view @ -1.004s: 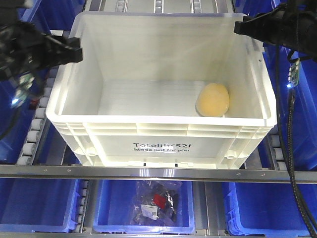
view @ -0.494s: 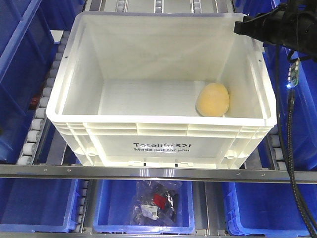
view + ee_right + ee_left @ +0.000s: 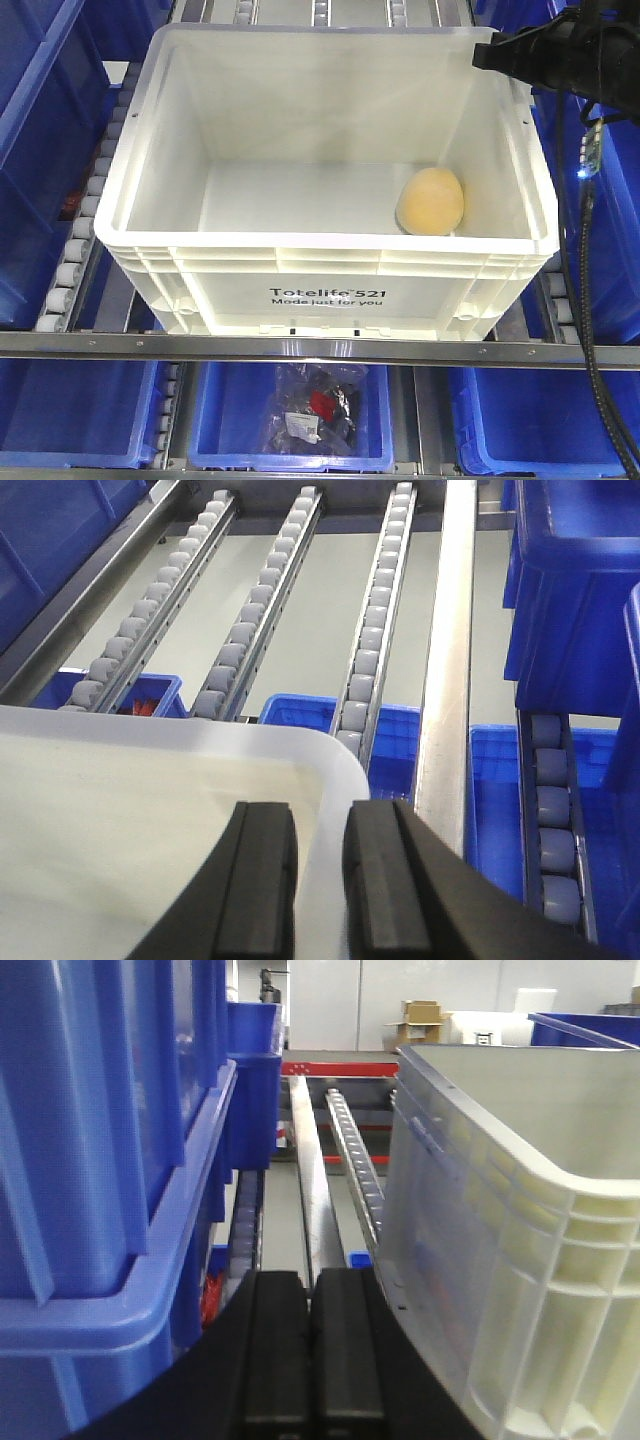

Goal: Place moving items into box and shelve
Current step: 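Open the left gripper and pull it away from the crate rim, then open the right gripper and pull it away from the crate rim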

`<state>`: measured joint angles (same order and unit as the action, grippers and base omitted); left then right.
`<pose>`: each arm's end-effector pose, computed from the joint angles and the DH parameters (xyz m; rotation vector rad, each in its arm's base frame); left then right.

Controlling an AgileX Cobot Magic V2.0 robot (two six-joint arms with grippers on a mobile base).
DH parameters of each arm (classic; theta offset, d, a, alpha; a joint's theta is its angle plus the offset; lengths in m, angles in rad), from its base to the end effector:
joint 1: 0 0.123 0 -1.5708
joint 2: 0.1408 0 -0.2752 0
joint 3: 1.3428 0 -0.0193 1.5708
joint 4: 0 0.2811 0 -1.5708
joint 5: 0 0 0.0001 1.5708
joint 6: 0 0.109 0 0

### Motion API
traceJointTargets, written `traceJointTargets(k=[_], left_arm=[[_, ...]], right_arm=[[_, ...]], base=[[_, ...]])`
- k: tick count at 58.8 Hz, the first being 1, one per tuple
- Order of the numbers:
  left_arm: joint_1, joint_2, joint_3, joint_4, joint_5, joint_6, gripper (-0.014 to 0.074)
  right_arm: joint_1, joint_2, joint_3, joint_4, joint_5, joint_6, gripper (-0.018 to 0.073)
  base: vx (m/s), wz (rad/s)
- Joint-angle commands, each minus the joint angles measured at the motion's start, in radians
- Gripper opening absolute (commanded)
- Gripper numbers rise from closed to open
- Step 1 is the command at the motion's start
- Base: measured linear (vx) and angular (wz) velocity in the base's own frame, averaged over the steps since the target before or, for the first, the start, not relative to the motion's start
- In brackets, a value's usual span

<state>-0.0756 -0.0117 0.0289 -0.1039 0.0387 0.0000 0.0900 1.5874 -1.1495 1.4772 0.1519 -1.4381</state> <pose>0.1147 -0.0091 0.2007 -0.0186 1.5410 -0.1456 0.4112 0.0537 0.2779 -0.1512 1.9325 0.2316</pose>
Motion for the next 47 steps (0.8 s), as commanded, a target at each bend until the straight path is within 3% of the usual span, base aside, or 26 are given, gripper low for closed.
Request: traceJointTargets(k=[1, 12, 19, 47], left_arm=[[0.004, -0.009, 0.022, -0.009, -0.071, 0.000, 0.0020], [0.004, -0.009, 0.022, -0.009, -0.016, 0.000, -0.0008], [0.004, -0.008, 0.021, -0.039, -0.015, -0.007, -0.0007], [0.004, -0.008, 0.021, -0.036, -0.015, -0.007, -0.0006]], right_arm=[[0.000, -0.044, -0.034, 0.013, -0.002, -0.009, 0.0229], [0.000, -0.044, -0.034, 0.013, 0.001, -0.009, 0.0229], [0.000, -0.044, -0.034, 0.013, 0.001, -0.009, 0.0229], [0.000, -0.044, -0.034, 0.013, 0.001, -0.009, 0.0229]], base=[[0.00, 0.00], [0.00, 0.00], [0.00, 0.00], [0.00, 0.00]])
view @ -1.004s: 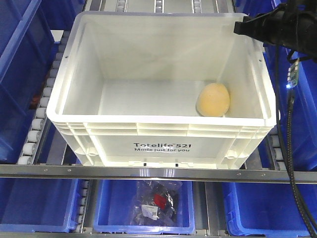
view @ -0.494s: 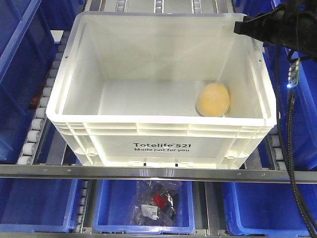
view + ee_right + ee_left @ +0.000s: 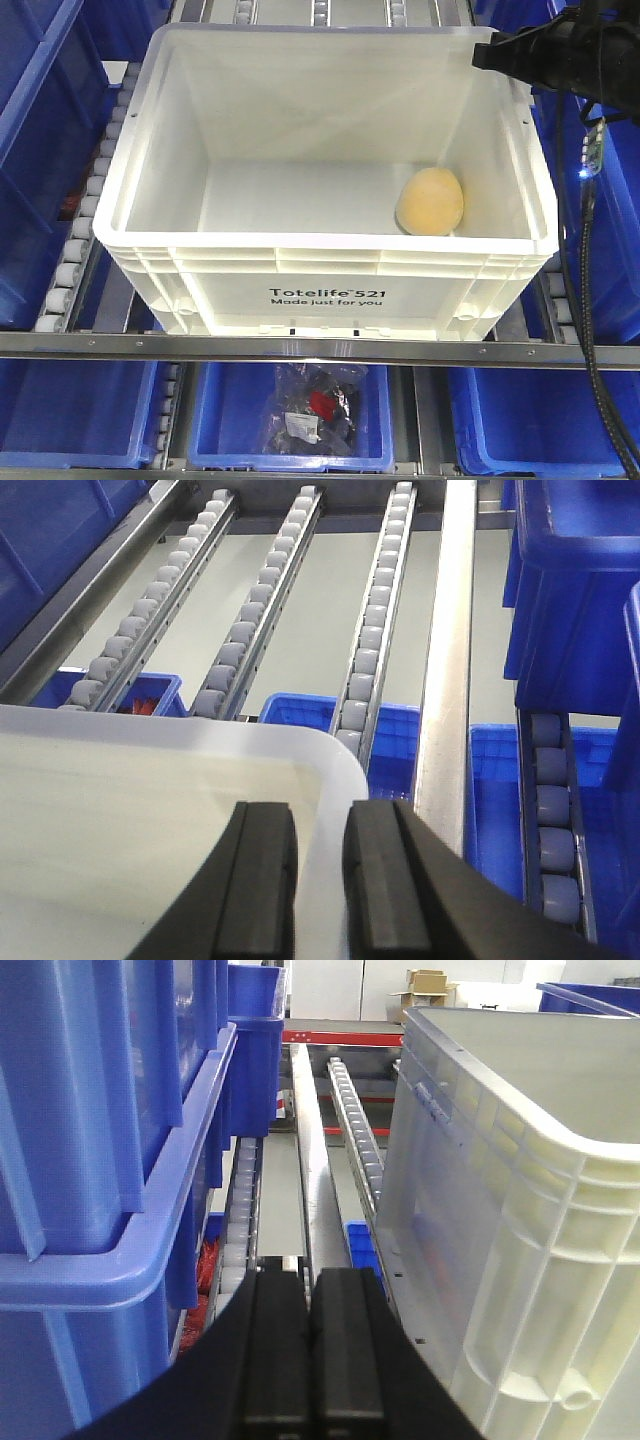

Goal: Place moving items into box and shelve
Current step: 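Open the right gripper and pull it away from the crate rim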

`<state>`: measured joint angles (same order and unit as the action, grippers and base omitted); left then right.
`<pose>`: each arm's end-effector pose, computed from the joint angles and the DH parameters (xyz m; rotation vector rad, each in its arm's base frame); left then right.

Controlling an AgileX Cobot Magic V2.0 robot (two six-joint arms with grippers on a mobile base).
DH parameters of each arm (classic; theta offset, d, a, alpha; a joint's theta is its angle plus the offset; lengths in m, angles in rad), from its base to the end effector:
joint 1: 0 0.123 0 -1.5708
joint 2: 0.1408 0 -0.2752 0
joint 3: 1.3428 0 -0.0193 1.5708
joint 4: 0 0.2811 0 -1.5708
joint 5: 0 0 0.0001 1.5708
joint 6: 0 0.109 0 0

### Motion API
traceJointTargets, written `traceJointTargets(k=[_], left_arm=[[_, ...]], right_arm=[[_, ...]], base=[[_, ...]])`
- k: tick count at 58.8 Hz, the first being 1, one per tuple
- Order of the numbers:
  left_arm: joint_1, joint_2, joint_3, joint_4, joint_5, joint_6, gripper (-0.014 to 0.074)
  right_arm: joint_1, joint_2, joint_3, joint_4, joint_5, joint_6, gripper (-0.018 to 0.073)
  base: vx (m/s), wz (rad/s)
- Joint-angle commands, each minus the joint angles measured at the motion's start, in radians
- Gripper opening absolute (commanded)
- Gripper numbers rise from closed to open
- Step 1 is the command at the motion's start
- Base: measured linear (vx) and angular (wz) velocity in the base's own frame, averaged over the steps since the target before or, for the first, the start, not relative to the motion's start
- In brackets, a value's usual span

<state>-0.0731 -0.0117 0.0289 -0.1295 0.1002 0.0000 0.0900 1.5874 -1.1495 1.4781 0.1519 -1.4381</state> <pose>0.1147 -0.0098 0.1940 -0.0346 1.6023 -0.1672 0.4112 0.0537 0.2779 -0.1504 1.9324 0.2322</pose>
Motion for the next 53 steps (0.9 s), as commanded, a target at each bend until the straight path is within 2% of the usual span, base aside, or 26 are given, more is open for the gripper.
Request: traceJointTargets(k=[1, 18, 34, 53], left_arm=[[0.002, -0.008, 0.021, -0.010, -0.076, -0.007, -0.0006], [0.002, -0.008, 0.021, -0.010, -0.076, -0.007, -0.0006], [0.002, -0.008, 0.021, -0.010, -0.076, -0.007, -0.0006], [0.002, -0.008, 0.021, -0.010, -0.076, -0.007, -0.0006]], right_arm=[[0.000, -0.044, -0.034, 0.012, 0.001, -0.009, 0.0229], [0.000, -0.044, -0.034, 0.012, -0.004, -0.009, 0.0229], [0.000, -0.063, -0.023, 0.015, -0.108, -0.010, 0.0232], [0.000, -0.275, 0.214, 0.044, -0.177, -0.010, 0.0253]], base=[[0.00, 0.00], [0.00, 0.00], [0.00, 0.00], [0.00, 0.00]])
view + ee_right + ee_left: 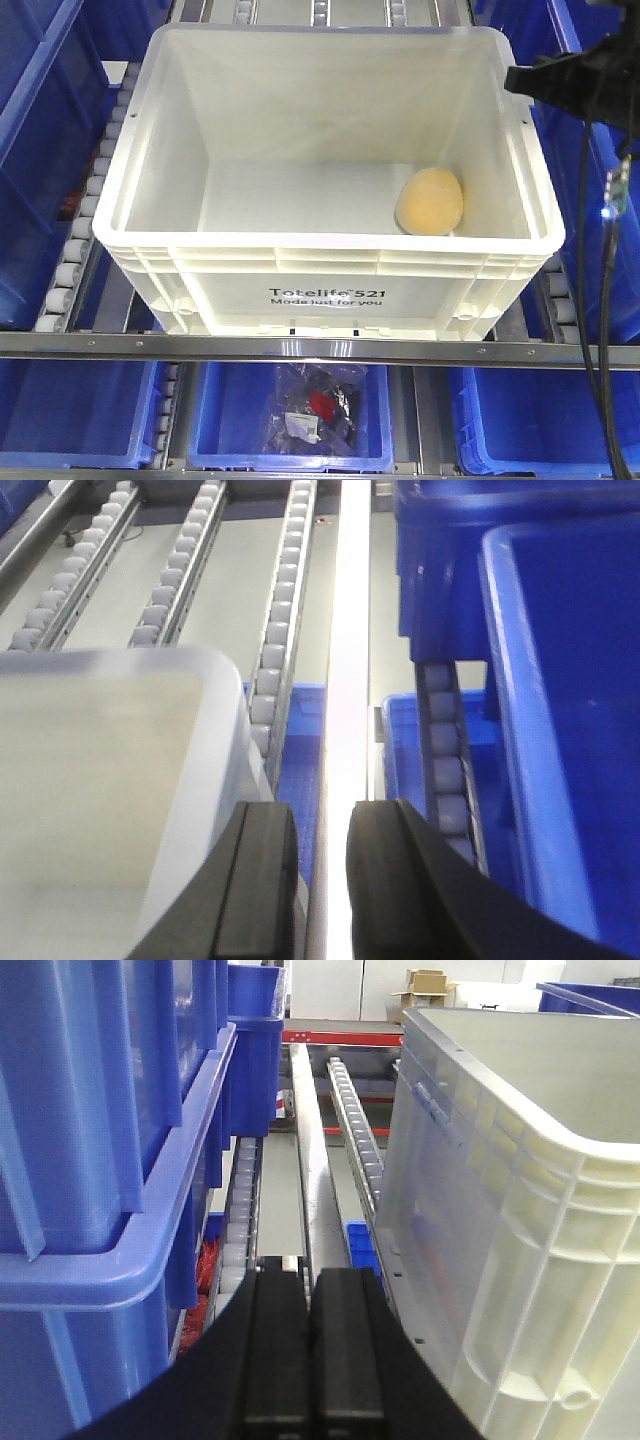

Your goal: Place moving items into box and shelve

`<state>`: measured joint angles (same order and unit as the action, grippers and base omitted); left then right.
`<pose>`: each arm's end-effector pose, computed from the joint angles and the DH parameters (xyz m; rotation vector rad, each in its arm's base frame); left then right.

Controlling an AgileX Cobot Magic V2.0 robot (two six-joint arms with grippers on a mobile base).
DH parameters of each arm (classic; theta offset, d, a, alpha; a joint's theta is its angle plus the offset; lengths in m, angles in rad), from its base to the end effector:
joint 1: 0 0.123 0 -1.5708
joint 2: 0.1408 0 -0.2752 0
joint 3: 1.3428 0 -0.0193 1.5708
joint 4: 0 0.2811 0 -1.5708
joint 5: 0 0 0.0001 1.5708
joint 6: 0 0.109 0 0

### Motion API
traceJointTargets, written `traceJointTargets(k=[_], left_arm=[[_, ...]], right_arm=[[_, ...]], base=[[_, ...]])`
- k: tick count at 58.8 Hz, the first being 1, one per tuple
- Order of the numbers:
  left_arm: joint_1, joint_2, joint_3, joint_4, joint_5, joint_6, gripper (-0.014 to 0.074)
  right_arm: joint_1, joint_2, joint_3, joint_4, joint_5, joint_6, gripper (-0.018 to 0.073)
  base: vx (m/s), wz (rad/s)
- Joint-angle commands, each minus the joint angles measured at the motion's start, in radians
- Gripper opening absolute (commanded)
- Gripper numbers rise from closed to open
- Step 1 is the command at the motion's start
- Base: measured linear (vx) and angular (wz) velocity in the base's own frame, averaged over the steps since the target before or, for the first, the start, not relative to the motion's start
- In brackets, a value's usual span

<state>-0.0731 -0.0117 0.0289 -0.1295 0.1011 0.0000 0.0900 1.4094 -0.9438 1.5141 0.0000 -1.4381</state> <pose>0.1147 -0.0098 0.1939 -0.0346 1.6032 -0.1672 0.3625 0.0328 0.2720 -0.0137 1.9507 0.1097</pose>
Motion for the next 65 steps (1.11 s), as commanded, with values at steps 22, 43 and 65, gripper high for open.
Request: traceJointTargets(k=[22, 43, 65], left_arm=[[0.002, -0.008, 0.021, -0.010, -0.077, -0.007, -0.0006], [0.002, -0.008, 0.021, -0.010, -0.077, -0.007, -0.0006], [0.002, -0.008, 0.021, -0.010, -0.077, -0.007, -0.0006]], right_arm=[[0.000, -0.543, 0.262, 0.009, -0.144, -0.010, 0.0253], [0.000, -0.929, 0.531, 0.009, -0.268, -0.010, 0.0242], [0.000, -1.114, 0.690, 0.010, -0.222, -0.005, 0.0242]], base=[[0.00, 0.00], [0.00, 0.00], [0.00, 0.00]])
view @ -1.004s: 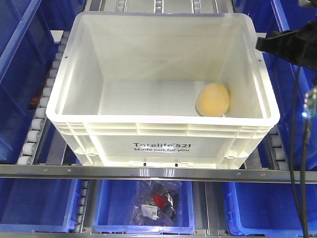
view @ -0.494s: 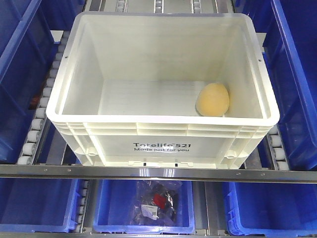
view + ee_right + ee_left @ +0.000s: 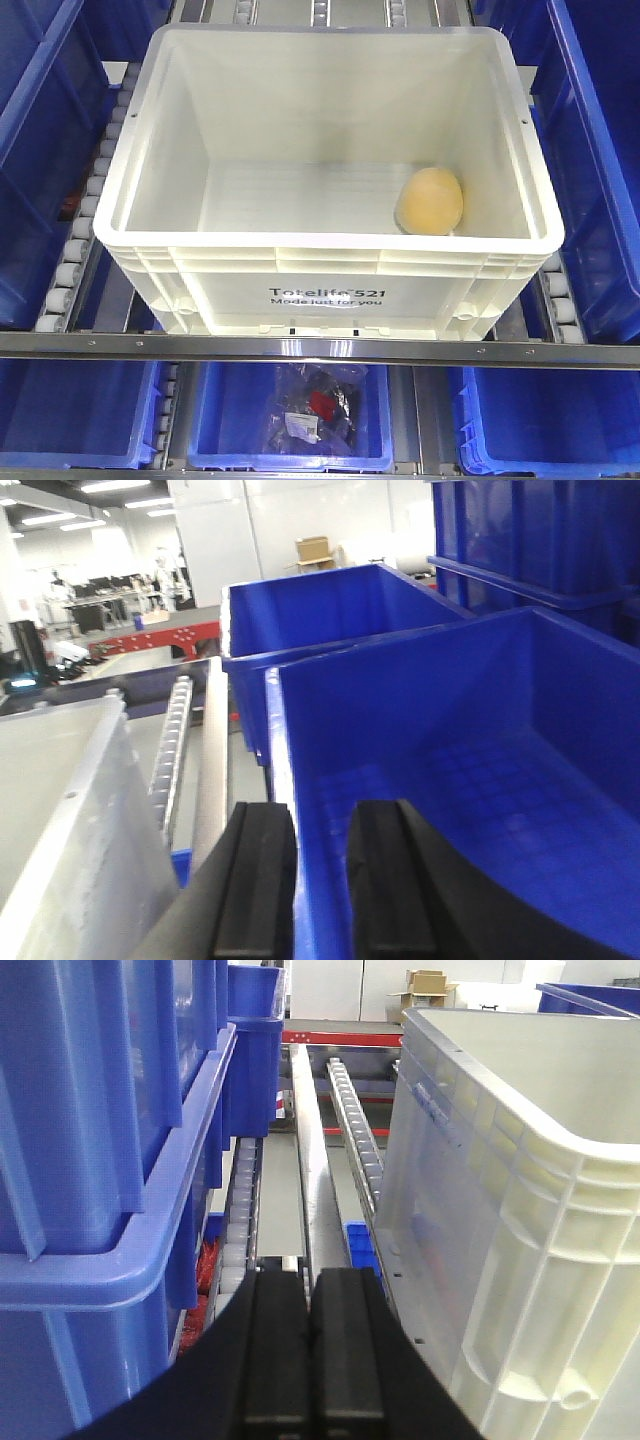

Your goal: Place moving items into box and shelve

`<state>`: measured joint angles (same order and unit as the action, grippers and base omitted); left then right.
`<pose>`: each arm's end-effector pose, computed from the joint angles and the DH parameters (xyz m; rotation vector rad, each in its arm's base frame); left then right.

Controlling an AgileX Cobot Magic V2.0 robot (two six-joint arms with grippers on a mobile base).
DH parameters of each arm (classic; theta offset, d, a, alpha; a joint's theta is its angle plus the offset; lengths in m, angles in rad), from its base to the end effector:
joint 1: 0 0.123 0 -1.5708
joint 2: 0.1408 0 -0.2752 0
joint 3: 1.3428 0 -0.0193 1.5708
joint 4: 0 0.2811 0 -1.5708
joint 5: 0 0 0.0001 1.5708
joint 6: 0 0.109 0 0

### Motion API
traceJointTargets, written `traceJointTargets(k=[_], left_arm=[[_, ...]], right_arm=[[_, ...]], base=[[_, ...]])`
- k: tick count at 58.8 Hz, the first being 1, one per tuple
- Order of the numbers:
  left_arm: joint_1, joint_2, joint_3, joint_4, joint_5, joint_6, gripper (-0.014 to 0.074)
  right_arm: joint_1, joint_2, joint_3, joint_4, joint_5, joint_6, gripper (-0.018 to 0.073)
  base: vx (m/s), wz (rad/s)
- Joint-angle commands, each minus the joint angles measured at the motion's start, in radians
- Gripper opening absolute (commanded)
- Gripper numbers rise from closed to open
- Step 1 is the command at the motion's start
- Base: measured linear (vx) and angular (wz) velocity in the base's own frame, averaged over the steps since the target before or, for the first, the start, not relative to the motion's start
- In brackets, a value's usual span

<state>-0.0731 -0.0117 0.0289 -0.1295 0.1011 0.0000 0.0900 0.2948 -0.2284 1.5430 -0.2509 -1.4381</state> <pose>0.1147 -0.0098 0.1939 -0.0346 1.6032 -0.1672 0.1386 -0.0146 0.2672 0.2092 1.5296 -0.0396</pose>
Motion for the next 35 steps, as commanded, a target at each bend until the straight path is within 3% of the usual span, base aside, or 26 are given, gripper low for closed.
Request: traceJointTargets(k=[1, 14, 23, 35], left_arm=[[0.002, -0.008, 0.021, -0.010, -0.077, -0.007, -0.0006], [0.002, -0.008, 0.021, -0.010, -0.077, -0.007, -0.0006], [0.003, -0.008, 0.021, -0.010, -0.077, -0.007, -0.0006], [0.003, -0.008, 0.021, -0.010, -0.077, -0.007, -0.0006]], right_arm=[[0.000, -0.003, -0.025, -0.020, 0.034, -0.005, 0.0241], [-0.089, -0.064, -0.025, -0.023, 0.105, -0.105, 0.0116], [-0.189, -0.147, 0.017, -0.018, 0.147, -0.107, -0.0009], [-0.189, -0.155, 0.048, 0.048, 0.183, -0.092, -0.0011]], base=[[0.00, 0.00], [0.00, 0.00], [0.00, 0.00], [0.00, 0.00]])
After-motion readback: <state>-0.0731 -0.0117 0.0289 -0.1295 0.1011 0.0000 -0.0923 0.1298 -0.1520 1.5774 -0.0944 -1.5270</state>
